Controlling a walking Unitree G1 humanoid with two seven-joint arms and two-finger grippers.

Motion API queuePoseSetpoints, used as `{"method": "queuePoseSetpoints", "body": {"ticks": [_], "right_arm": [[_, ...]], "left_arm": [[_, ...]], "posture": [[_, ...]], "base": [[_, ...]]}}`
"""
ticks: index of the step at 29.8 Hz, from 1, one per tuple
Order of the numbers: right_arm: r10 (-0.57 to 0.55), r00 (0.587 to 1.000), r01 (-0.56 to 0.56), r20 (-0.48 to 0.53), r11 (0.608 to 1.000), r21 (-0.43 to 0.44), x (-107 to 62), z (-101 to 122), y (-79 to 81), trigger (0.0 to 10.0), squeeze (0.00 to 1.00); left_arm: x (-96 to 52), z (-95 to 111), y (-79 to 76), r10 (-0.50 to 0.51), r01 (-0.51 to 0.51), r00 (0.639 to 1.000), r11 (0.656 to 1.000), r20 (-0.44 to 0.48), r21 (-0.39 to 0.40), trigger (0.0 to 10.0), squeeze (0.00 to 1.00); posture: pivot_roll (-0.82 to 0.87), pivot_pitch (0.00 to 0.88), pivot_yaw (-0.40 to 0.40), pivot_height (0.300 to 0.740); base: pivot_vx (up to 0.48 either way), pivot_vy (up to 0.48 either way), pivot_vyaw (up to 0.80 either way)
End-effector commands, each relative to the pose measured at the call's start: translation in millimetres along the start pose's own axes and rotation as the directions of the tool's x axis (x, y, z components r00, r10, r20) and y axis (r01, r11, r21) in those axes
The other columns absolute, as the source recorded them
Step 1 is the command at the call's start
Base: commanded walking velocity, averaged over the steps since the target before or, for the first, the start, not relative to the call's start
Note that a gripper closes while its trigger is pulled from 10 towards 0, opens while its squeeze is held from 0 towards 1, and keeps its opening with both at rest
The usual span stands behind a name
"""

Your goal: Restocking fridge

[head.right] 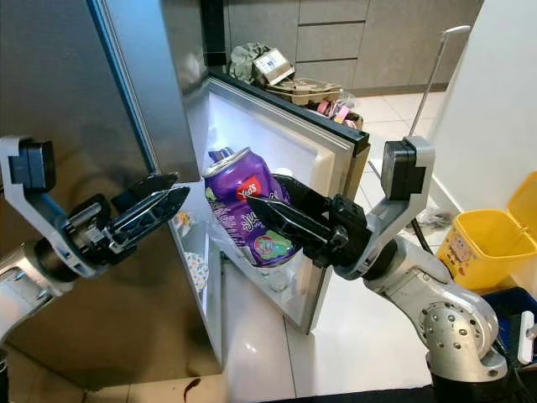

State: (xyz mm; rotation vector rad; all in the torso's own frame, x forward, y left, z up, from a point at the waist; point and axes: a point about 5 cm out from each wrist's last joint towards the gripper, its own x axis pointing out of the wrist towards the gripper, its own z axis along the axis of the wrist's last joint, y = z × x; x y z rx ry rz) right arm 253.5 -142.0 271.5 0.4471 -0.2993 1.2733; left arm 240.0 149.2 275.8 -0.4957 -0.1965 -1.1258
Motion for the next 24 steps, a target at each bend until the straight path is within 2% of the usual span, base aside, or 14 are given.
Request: {"method": "queuePoseSetpoints", "body": {"ticks": [1,13,14,15,16,24], "right_arm": [[0.007,1.000,-0.007,-0.001,1.000,0.007,-0.5,3,0.5,10.0,0.00],[0.038,0.999,-0.038,0.002,0.999,0.031,4.2,2,2.4,10.0,0.00],[0.039,0.999,-0.039,0.001,0.999,0.034,4.3,1,2.1,10.0,0.00],[0.039,0.999,-0.039,0.001,0.999,0.034,4.3,1,2.1,10.0,0.00],[0.038,0.999,-0.038,0.000,0.999,0.036,4.4,1,1.5,10.0,0.00],[0.041,0.999,-0.042,0.009,0.998,0.057,5.7,1,-1.9,10.0,0.00]], "left_arm": [[5.3,-1,-3.4,-0.015,0.015,1.000,1.000,0.003,0.000,10.0,1.00],[14.0,0,-9.9,-0.072,0.074,0.996,0.996,0.043,-0.047,10.0,0.99],[14.4,1,-11.1,-0.081,0.084,0.996,0.995,0.047,-0.051,10.0,0.81],[14.4,1,-11.1,-0.081,0.084,0.996,0.995,0.047,-0.051,10.0,0.81],[14.6,3,-13.0,-0.096,0.099,0.994,0.993,0.054,-0.059,10.0,0.00],[17.5,8,-21.8,-0.149,0.152,0.987,0.987,0.063,-0.049,10.0,0.00]], "posture": [[-0.08,0.094,0.010,0.740],[-0.09,0.093,0.012,0.740],[-0.09,0.093,0.012,0.740],[-0.09,0.093,0.012,0.740],[-0.08,0.097,0.010,0.740],[-0.08,0.097,0.005,0.740]], "base": [[0.000,0.000,0.00],[0.000,0.000,0.00],[0.000,0.000,0.00],[0.000,0.000,0.00],[0.000,0.000,0.00],[0.000,0.000,0.00]]}}
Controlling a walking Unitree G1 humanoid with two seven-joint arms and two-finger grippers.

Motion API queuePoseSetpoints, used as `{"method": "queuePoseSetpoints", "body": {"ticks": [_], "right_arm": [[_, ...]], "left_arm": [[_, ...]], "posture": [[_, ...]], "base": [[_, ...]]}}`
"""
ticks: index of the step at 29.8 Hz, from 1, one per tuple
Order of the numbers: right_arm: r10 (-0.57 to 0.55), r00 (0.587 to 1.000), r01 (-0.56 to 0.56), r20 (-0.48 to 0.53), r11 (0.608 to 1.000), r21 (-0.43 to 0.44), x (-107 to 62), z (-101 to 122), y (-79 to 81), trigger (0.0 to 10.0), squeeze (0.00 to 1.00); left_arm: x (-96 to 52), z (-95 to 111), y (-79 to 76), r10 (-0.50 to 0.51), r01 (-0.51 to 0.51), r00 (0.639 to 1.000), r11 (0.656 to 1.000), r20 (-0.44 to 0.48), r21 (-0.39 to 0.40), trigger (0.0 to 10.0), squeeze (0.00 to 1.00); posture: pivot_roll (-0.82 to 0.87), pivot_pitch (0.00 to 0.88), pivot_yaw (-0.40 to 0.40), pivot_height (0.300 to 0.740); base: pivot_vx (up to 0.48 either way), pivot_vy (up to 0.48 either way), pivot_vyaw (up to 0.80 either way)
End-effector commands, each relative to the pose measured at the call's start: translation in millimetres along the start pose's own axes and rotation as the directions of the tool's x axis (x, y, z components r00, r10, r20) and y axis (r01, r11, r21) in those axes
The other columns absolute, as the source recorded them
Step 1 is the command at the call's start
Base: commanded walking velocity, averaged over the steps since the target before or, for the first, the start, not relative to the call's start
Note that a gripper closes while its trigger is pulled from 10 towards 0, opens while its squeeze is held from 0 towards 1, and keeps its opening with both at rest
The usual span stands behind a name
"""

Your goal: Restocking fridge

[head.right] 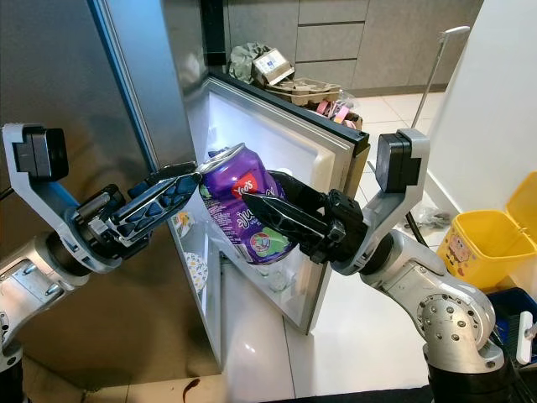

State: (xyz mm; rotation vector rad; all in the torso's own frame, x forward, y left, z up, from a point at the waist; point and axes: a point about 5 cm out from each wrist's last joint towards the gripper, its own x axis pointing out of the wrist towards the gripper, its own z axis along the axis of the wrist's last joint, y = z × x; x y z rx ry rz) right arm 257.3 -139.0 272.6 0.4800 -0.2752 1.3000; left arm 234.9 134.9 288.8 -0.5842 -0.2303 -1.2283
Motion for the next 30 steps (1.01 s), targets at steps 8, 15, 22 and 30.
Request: {"method": "queuePoseSetpoints", "body": {"ticks": [8,15,22,30], "right_arm": [[0.056,0.998,-0.057,0.015,0.997,0.045,7.8,-2,2.8,10.0,0.00],[0.094,0.995,-0.095,0.014,0.993,0.070,14.8,-7,8.0,10.0,0.00],[0.097,0.995,-0.097,0.000,0.991,0.090,15.9,-13,8.3,10.0,0.00],[0.096,0.995,-0.095,-0.007,0.991,0.095,16.3,-16,8.2,10.0,0.00]], "left_arm": [[13.8,0,-11.2,-0.070,0.071,0.997,0.997,-0.011,0.029,10.0,0.00],[20.6,-4,-8.3,-0.049,0.050,0.999,0.997,-0.022,0.052,10.0,0.00],[22.7,-2,-10.6,-0.062,0.062,0.998,0.997,-0.011,0.050,10.0,0.00],[22.8,-2,-10.9,-0.068,0.069,0.998,0.996,-0.013,0.048,0.0,0.00]], "posture": [[-0.08,0.095,0.004,0.740],[-0.08,0.098,0.004,0.740],[-0.08,0.098,0.002,0.740],[-0.08,0.098,0.002,0.740]], "base": [[0.000,0.000,0.00],[0.000,0.000,0.00],[0.000,0.000,0.00],[0.000,0.000,0.00]]}}
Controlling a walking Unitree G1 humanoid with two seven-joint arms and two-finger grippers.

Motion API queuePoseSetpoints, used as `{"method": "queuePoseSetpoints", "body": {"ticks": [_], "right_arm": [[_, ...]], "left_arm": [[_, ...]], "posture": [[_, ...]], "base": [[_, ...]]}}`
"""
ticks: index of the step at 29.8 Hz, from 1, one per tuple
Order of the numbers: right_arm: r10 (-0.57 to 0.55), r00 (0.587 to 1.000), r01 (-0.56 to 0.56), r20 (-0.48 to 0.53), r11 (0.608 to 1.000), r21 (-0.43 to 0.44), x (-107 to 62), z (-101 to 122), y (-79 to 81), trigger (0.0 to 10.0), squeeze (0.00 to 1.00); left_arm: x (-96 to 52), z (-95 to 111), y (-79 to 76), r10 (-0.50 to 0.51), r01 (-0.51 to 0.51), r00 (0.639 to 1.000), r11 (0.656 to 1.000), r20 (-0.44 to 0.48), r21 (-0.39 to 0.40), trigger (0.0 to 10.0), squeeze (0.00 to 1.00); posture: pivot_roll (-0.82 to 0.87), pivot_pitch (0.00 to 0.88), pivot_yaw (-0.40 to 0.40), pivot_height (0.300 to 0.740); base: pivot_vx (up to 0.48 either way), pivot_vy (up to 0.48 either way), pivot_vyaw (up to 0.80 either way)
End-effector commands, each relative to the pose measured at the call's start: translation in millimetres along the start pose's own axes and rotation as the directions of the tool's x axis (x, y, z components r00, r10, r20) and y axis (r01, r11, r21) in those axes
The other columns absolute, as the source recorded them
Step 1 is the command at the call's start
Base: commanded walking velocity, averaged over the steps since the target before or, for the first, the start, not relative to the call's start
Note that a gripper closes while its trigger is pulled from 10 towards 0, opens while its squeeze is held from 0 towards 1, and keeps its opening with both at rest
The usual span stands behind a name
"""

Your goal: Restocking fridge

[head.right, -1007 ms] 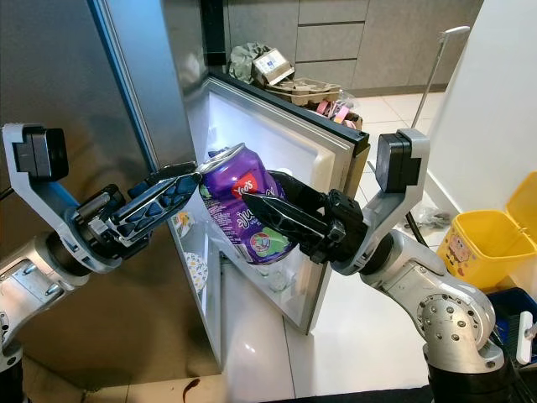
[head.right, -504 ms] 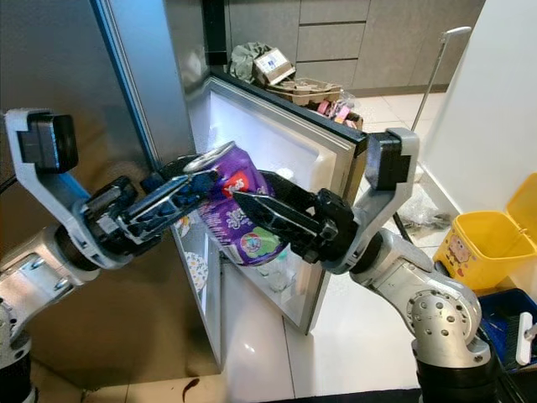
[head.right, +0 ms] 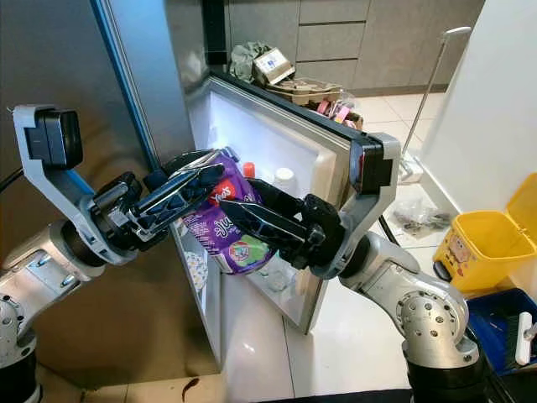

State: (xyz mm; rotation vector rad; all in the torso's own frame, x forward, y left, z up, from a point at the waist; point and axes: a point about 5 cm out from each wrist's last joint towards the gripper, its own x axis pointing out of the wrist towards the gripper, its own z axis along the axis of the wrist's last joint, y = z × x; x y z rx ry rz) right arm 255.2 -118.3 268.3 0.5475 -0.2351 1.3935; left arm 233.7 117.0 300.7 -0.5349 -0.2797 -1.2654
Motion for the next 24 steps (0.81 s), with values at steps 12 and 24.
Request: {"method": "queuePoseSetpoints", "body": {"ticks": [12,24], "right_arm": [[0.009,1.000,-0.009,-0.013,1.000,0.000,0.9,-1.8,1.5,10.0,0.00],[-0.009,1.000,0.009,-0.018,1.000,-0.013,-0.4,-0.8,-0.1,10.0,0.00]], "left_arm": [[2.1,-2.7,-2.3,-0.013,0.013,1.000,1.000,-0.018,-0.009,0.0,0.00],[-1.6,-4.1,0.3,0.022,-0.022,0.999,1.000,-0.045,0.004,10.0,0.00]], "posture": [[-0.08,0.099,0.002,0.740],[-0.08,0.097,0.002,0.740]], "base": [[0.000,0.000,0.00],[0.000,0.000,0.00]]}}
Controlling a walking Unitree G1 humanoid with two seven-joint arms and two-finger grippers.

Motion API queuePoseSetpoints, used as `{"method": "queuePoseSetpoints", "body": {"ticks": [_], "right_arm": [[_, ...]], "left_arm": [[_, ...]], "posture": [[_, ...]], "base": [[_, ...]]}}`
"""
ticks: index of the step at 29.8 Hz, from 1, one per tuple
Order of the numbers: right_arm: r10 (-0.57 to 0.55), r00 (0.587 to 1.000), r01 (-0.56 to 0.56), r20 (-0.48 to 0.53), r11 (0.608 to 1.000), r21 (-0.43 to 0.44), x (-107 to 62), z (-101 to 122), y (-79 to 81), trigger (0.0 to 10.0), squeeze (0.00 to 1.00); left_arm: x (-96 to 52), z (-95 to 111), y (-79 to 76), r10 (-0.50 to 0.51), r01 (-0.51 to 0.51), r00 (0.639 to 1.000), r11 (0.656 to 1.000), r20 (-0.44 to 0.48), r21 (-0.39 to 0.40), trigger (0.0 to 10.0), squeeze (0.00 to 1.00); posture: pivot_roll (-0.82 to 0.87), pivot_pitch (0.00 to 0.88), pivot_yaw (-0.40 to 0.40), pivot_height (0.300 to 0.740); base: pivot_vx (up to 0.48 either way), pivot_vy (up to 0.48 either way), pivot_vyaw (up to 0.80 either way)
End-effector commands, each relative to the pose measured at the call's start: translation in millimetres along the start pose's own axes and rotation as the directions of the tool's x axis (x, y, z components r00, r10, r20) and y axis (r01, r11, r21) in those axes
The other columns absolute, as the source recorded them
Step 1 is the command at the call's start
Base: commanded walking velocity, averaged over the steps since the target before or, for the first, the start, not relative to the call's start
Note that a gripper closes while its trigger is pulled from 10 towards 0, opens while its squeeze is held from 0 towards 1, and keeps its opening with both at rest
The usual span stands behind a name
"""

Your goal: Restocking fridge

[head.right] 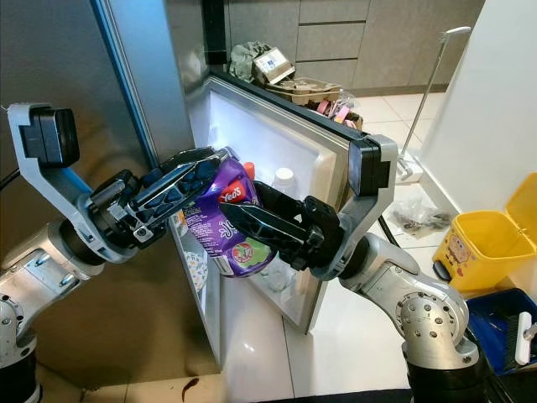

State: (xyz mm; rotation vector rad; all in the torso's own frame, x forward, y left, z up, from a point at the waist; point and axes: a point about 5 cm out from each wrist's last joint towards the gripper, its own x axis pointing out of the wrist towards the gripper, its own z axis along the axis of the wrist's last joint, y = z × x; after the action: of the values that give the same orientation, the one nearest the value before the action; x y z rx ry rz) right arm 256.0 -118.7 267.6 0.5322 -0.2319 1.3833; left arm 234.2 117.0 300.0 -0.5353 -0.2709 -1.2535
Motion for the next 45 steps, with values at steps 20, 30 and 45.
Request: {"method": "queuePoseSetpoints", "body": {"ticks": [20,30,45], "right_arm": [[0.006,0.999,-0.006,-0.038,1.000,-0.003,-1.1,-3,1.2,10.0,0.00],[0.002,0.997,-0.002,-0.079,1.000,0.000,-2.9,-7,-0.5,10.0,0.26],[0.018,0.980,-0.001,-0.200,0.996,0.087,-12.2,-25,-1.9,10.0,0.00]], "left_arm": [[-4.4,-10,-4.2,-0.012,0.014,0.994,1.000,-0.111,0.017,10.0,0.00],[-3.4,-10,-7.8,-0.039,0.040,0.993,0.999,-0.114,0.012,10.0,0.00],[0.7,-9,-11.0,-0.069,0.070,0.992,0.998,-0.104,0.006,10.0,0.00]], "posture": [[-0.08,0.090,-0.002,0.740],[-0.08,0.094,-0.002,0.740],[-0.08,0.095,-0.005,0.740]], "base": [[0.000,0.000,0.00],[0.000,0.000,0.00],[0.000,0.000,0.00]]}}
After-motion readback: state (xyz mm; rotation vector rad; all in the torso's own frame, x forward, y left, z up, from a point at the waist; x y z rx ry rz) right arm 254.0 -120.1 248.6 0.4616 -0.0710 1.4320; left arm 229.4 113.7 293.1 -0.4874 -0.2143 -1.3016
